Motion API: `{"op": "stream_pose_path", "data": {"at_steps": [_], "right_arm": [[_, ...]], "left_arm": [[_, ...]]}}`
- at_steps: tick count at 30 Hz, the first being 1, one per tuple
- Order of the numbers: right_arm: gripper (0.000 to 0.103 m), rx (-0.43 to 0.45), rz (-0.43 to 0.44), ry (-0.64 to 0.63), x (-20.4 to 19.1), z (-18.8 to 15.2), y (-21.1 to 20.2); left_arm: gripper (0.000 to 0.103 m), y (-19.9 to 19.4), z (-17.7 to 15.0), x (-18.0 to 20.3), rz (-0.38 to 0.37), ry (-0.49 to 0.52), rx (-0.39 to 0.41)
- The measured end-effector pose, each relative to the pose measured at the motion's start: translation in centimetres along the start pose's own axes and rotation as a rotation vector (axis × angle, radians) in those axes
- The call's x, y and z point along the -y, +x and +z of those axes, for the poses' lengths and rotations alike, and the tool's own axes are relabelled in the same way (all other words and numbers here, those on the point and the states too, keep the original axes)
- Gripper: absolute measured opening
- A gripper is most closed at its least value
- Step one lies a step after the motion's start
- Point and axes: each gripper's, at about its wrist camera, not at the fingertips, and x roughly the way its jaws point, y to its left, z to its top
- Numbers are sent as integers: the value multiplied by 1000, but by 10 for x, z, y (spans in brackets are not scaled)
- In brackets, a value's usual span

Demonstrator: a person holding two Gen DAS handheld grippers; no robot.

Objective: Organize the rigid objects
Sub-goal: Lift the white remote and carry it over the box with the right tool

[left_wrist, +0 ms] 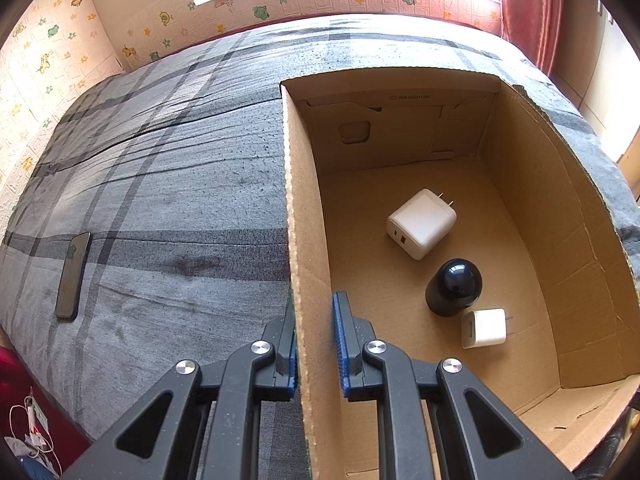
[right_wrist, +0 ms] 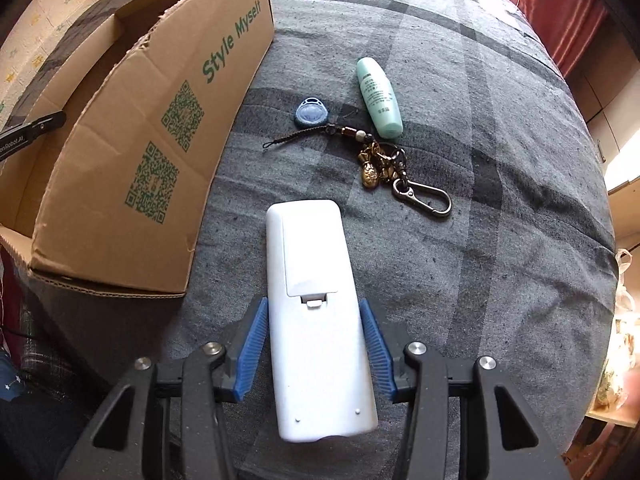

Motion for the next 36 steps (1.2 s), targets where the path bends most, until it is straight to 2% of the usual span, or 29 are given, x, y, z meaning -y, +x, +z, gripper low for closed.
{"op": "stream_pose_path", "data": {"at_steps": [22,36], "right_arm": [[49,126,-36,67,12,16,-40],[49,231,-53,34,-1,54,-95]], "left_arm": [[16,0,1,-1,-1,-1,-2],[16,1,1,-1,-2,-2,-3]]}}
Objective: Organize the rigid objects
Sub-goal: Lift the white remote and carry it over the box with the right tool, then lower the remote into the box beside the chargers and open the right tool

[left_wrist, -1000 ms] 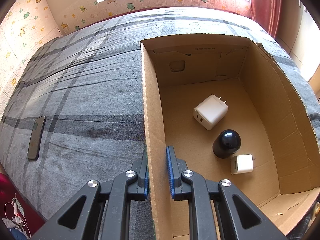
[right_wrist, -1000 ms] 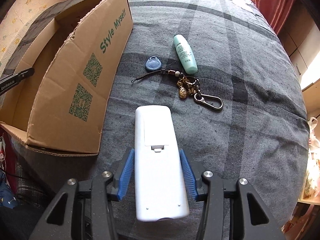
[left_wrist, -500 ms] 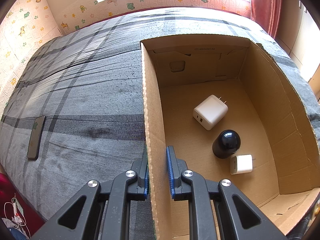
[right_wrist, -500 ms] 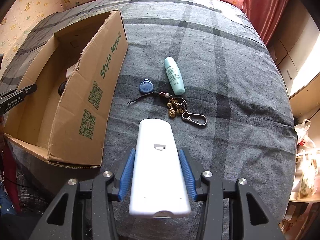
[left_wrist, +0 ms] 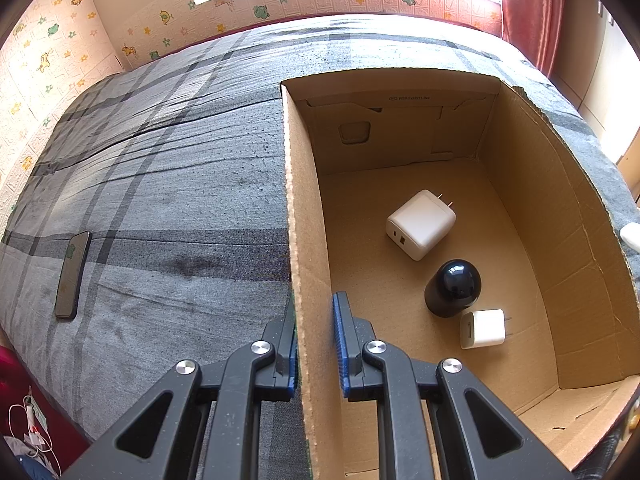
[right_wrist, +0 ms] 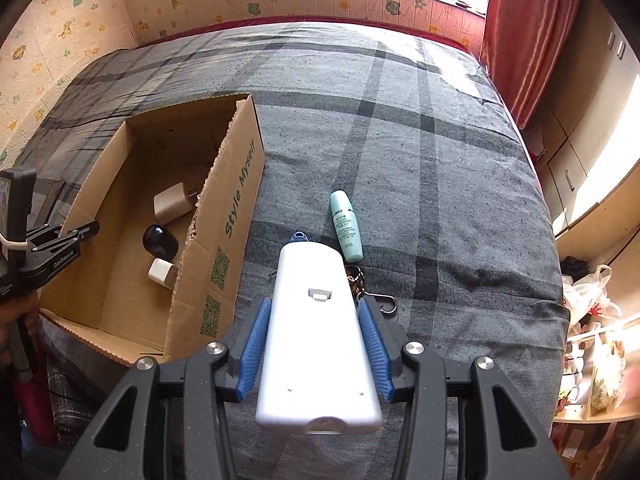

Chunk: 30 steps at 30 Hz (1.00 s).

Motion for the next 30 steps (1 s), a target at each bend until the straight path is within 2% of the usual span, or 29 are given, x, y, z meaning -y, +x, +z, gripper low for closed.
{"op": "stream_pose_path", "data": {"at_steps": [16,24,30], "right_arm": [[48,86,64,-79,-55,54,-15],[48,90,91,-115,-85,72,-6],[47,66,85,-151,-107,83,16]], "left_arm": [[16,0,0,0,-3,0,1],[16,0,1,-1,-10,-5,1],[16,1,1,-3,-19,-10,0]]}}
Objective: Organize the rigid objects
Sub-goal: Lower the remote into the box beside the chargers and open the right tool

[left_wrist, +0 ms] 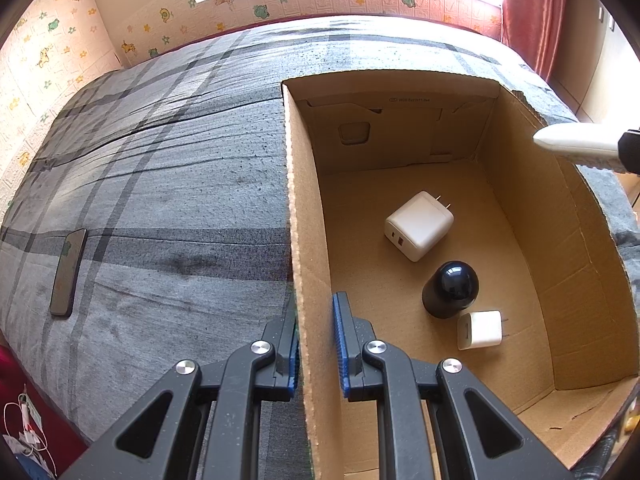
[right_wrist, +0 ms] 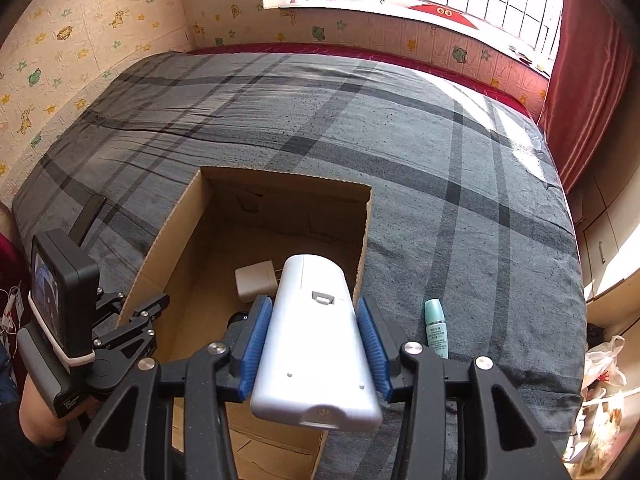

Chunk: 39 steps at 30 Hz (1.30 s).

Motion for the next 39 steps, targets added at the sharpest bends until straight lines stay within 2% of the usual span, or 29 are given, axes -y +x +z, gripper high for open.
{"op": "stream_pose_path", "data": {"at_steps": [3,4,6,7,13,21,39], "right_arm": [[45,-21,-6,-11,-8,5,17],[40,-27,-10,-15,-11,7,22],[8,-37,-34,-33,-17,10,32],[2,-47,-52,-46,-20,11,37],[1,-104,-49,-62,-28,16,67],[2,-135,-26,-65,-32,12,81],[2,-120,31,-33,-30,7,66]], "left_arm": [[16,1,0,0,2,3,-1],[16,1,0,-1,2,2,-1],[16,1,0,0,3,3,-1],[16,1,0,0,2,3,-1],[16,0,0,-2,-7,4,-1],[16,0,0,-1,-5,7,0],[16,-1,0,1,7,12,0]]}}
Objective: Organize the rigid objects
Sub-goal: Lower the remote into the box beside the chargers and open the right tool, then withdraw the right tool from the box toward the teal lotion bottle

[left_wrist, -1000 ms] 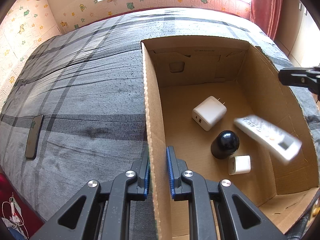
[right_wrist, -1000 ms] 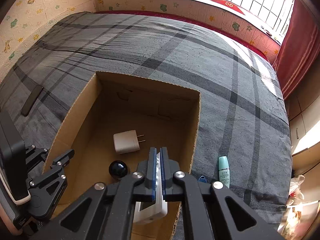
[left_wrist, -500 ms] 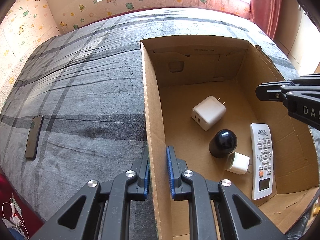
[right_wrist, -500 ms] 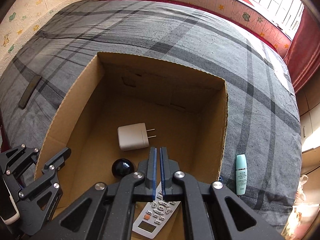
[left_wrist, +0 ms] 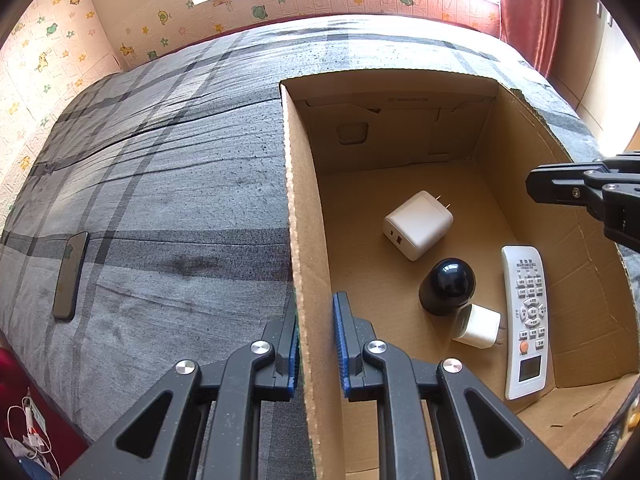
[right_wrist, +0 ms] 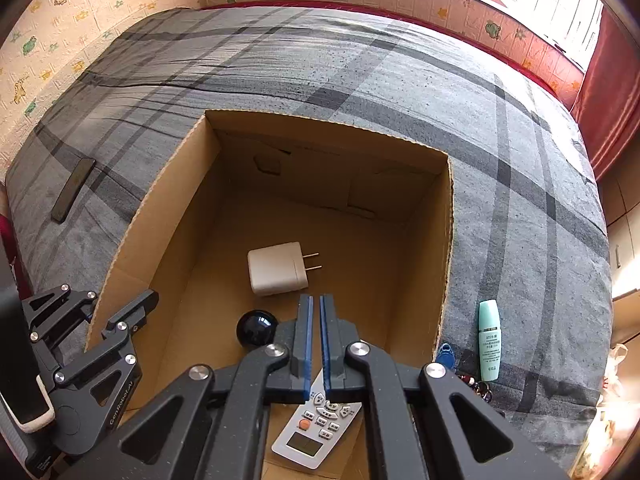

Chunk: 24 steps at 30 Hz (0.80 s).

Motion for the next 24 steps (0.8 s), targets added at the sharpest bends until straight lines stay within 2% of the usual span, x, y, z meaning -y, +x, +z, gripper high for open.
{"op": "stream_pose_path", "data": {"at_steps": [6,10,18,20,22,24], "right_arm": [[8,23,22,-3,0,-3,-14],[27,44,31,9,3,-5,-25],[48,88,24,31,14,-7,-46],[56,98,25,38,18,-9,-51],[69,105,25,44,22,-12,-54],[75,113,23,52,27,-14,-57]], "left_arm": [[16,0,0,2,6,1,0],[16,-1,0,3,11,3,0],[16,-3,0,5,20,11,-2],[16,-2,0,5,20,11,-1],[16,-3,0,5,21,12,-2],[16,-2,0,5,21,11,-2]]}}
